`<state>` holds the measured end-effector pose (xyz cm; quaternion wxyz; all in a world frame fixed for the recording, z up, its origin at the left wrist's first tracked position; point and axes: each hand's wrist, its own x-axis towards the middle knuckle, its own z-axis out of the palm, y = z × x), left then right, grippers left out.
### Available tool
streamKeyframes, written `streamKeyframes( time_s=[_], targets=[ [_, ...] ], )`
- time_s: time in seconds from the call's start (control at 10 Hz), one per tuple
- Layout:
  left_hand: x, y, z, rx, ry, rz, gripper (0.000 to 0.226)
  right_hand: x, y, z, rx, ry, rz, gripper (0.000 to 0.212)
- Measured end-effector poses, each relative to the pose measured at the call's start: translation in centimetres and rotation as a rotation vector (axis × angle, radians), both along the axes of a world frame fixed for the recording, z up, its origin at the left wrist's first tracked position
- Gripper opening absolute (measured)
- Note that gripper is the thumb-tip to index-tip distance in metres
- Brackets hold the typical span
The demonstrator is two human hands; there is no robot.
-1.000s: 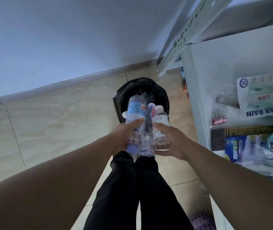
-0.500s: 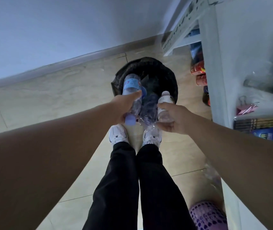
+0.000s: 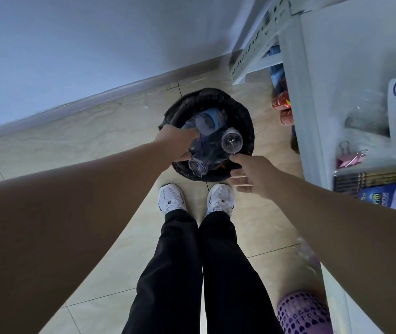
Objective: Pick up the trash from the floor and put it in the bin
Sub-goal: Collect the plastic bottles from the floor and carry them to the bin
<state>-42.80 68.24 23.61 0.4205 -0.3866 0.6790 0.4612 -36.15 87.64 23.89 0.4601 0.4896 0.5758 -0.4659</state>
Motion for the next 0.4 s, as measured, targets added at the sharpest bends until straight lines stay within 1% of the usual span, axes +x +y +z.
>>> streamKeyframes(
  time_s=[0.1,0.2,0.3,0.4],
  targets=[
    [0.3,-0.1,0.3,-0.028,0.058,-0.102,0.063,-0.1,-0.4,0.1,-0.009,0.023,0.004,0.044],
    [1.0,-0.4,0.2,-0.06,0.054,-0.168,0.073,-0.2,-0.7,0.3,-0.003,0.032,0.047,0.029],
    [1.8,-1.1,0.0,-0.1,0.027,-0.276,0.05,-0.1,-1.1,0.4,0.052,0.115,0.249,0.029],
    [2.5,-1.9,0.2,-0.124,0.08,-0.387,0.023,0.1,-1.6,1.0,0.119,0.21,0.477,0.054]
  ],
)
